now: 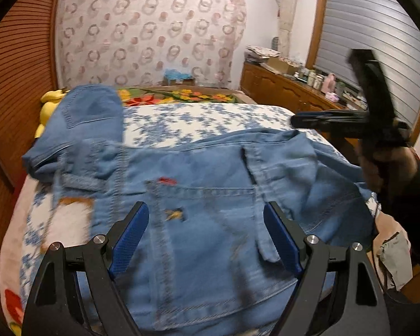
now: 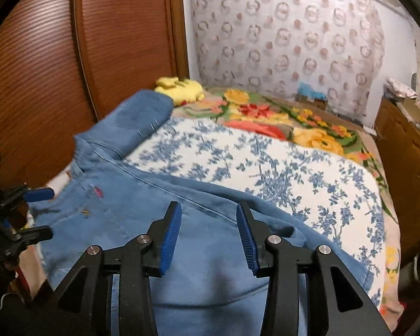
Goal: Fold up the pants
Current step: 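Grasp the jeans leg edge with the right gripper and lift it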
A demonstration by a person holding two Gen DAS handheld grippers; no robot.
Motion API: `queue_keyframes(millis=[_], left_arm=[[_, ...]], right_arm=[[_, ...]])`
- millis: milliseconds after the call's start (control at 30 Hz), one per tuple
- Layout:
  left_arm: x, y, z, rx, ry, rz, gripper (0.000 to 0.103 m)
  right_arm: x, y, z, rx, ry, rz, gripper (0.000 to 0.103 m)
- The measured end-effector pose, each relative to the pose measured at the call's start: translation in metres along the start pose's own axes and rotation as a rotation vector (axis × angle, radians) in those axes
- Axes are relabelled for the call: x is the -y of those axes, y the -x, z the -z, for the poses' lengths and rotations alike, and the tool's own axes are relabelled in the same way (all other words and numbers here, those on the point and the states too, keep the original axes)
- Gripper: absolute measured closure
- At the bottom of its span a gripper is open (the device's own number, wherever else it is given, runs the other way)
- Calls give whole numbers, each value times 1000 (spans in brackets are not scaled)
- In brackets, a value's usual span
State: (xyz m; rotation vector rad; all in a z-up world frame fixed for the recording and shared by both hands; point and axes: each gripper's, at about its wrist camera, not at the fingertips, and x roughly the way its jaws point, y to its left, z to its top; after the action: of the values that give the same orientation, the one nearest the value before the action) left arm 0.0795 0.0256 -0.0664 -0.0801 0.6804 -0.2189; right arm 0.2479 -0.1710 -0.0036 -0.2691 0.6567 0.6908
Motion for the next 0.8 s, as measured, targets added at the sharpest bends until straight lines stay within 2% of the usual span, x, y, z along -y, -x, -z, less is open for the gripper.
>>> queue_keyframes(millis=[233,333,500,633,700,767,800], left_arm=[[21,-21,4,-55,-24,40,18],[25,-34,12,-106,-31,22,18],[22,-37,21,-118,-20,31,18],[26,-33,24,-107,-21,41,18],[28,-32,24,-101,-22,54,19],[32,-31,24,-89,-26,52,26],[34,-32,24,-91,-33,44,32]], right_arm=[[2,-51,-4,-85,33,-49,61],[3,-65,1,-112,50,-48,61],[9,-88,5,-164,44,-65,61],[9,-86,12,-175,53,-87,61],[8,-84,12,-184,56,-95,67],[5,-86,13,-184,77,-68,89],[7,-81,14,-178,82,-55,93]])
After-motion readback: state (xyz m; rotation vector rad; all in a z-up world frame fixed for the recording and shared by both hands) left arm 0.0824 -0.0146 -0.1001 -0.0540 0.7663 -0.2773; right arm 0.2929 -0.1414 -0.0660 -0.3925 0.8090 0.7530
